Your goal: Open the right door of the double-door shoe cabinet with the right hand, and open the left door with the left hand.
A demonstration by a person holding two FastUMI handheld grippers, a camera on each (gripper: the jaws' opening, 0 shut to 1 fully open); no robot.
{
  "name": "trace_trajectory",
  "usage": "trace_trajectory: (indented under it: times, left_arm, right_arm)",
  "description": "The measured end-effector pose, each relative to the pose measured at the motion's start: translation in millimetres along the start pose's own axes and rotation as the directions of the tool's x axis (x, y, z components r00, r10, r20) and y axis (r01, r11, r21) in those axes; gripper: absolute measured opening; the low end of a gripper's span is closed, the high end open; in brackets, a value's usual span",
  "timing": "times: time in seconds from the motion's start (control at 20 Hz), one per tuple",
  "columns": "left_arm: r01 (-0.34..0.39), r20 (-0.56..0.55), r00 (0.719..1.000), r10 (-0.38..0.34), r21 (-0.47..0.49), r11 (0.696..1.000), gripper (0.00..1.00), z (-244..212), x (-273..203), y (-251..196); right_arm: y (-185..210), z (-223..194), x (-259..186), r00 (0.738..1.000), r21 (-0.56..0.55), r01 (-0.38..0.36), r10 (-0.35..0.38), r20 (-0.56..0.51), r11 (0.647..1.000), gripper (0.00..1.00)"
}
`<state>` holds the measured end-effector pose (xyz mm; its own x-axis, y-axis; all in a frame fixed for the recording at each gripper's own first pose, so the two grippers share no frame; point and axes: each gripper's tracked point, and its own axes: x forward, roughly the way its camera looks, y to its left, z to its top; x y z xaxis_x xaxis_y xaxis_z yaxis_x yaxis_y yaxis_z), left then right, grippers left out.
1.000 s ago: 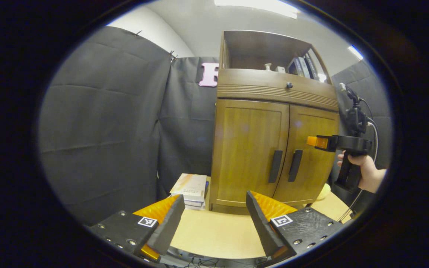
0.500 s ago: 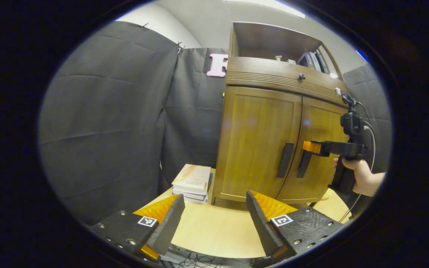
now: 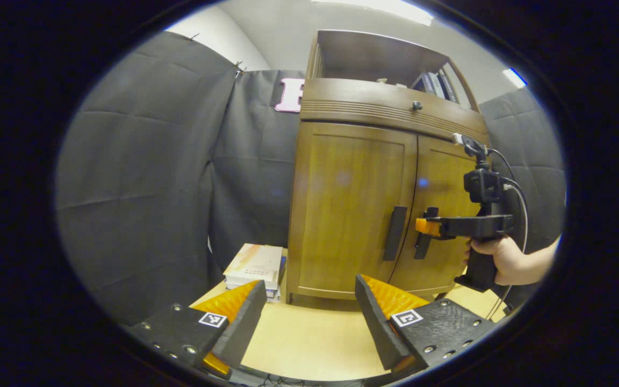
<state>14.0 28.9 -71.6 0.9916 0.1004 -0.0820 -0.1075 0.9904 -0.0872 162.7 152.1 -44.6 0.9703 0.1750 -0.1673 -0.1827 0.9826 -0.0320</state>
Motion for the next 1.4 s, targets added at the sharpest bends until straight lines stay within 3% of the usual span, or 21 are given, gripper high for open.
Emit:
trace_trajectory:
  times: [0.1,0.2,0.25,0.35,0.45,0.5,0.7,0.9,0.95,1.1,1.15,1.2,1.4]
  left_arm:
    - [0.008,-0.001,1.000,-0.008,-0.026,1.000,0.94,-1.3,-3.5,2.5]
    - [0.002,-0.006,1.000,-0.002,-0.033,0.999,0.94,-2.0,-4.9,4.3]
    - [-0.004,-0.006,1.000,0.004,-0.032,0.999,0.94,-1.2,-6.8,5.6]
    - [-0.020,-0.012,1.000,0.020,-0.028,0.999,0.94,-0.7,-11.4,8.9]
    - [-0.036,-0.018,0.999,0.035,-0.025,0.999,0.94,1.0,-16.7,13.1]
    - [-0.043,-0.019,0.999,0.042,-0.027,0.999,0.94,0.7,-22.2,16.5]
    - [-0.058,-0.015,0.998,0.058,-0.032,0.998,0.95,-9.8,-53.0,31.7]
    - [-0.050,-0.012,0.999,0.049,-0.034,0.998,0.94,-10.9,-60.2,38.3]
    - [-0.040,-0.010,0.999,0.040,-0.035,0.999,0.94,-9.8,-60.6,37.1]
    - [-0.004,-0.009,1.000,0.004,-0.020,1.000,0.94,-11.4,-60.9,31.3]
    - [0.006,-0.010,1.000,-0.006,-0.012,1.000,0.94,-13.0,-61.4,29.1]
    - [0.014,-0.011,1.000,-0.014,-0.008,1.000,0.94,-16.5,-64.6,27.4]
    - [0.040,-0.018,0.999,-0.041,-0.021,0.999,0.94,-23.7,-68.9,21.0]
  right_arm:
    - [0.5,-1.3,2.8,1.000,0.011,0.008,-0.008,-0.005,1.000,0.46]
    - [4.9,-3.9,1.6,1.000,0.022,-0.014,0.014,-0.018,1.000,0.46]
    - [-1.1,-5.1,1.9,0.999,0.021,0.019,-0.019,-0.031,1.000,0.46]
    - [-2.8,1.7,-5.1,0.999,0.042,0.019,-0.018,-0.030,0.999,0.31]
    - [-4.4,2.9,-5.2,0.999,0.039,0.024,-0.023,-0.023,0.999,0.33]
    - [-6.2,6.6,-7.1,1.000,0.038,0.009,-0.008,-0.020,0.999,0.24]
    - [-5.5,2.8,-7.2,0.998,0.049,-0.056,0.058,-0.037,0.997,0.04]
    - [-4.6,1.6,-12.0,0.999,0.027,-0.030,0.031,-0.034,0.999,0.07]
    - [-3.8,-0.7,-16.0,0.999,0.029,-0.030,0.031,-0.037,0.999,0.04]
    - [-4.1,-3.5,-33.6,0.998,0.025,-0.039,0.040,-0.040,0.999,0.11]
    - [-3.6,-5.3,-38.5,0.998,0.025,-0.044,0.045,-0.038,0.999,0.07]
    - [-3.2,-6.3,-44.3,0.998,0.023,-0.048,0.048,-0.035,0.999,0.11]
    - [-4.3,-11.6,-66.4,0.998,0.033,-0.054,0.055,-0.027,0.998,0.07]
